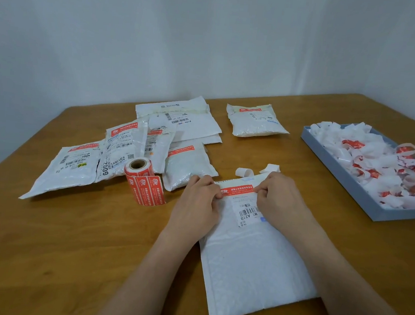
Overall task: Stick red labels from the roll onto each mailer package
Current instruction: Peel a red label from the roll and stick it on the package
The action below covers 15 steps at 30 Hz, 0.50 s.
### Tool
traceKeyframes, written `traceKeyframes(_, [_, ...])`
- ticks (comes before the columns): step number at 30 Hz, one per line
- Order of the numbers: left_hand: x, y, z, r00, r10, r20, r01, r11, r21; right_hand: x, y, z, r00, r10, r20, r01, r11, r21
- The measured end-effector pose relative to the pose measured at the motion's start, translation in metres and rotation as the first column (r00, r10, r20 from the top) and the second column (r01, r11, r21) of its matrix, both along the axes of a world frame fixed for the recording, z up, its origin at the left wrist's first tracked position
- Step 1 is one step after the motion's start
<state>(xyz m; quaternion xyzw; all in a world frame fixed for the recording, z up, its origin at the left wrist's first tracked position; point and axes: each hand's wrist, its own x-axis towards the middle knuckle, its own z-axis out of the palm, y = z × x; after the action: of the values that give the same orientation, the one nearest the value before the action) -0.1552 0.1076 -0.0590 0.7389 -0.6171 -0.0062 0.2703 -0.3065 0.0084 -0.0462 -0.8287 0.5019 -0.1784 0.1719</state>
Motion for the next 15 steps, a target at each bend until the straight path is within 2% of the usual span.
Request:
traceKeyframes(7, [0.0018,0.0002,-0.0052,0.997,0.038,-0.072,-0.041,0.998,-0.045,-0.0028,0.0013,-0.004,1.0,0.009,-0.004,-0.009,0.999,-0.04])
traceKeyframes(10, [0.0035,0.0013,-0.0083,0.995,0.03,-0.094,-0.034,0.999,-0.041,-0.0066,0.0014,-0.0056,0.996,0.085,0.019,-0.083,0.992,-0.095])
traceKeyframes(15, [0.0058,0.0004,-0.0095,0.999,0.003,-0.053,-0.001,0.999,0.041,-0.0081,-0.0023,-0.01,0.985,0.137,-0.101,-0.152,0.976,-0.157])
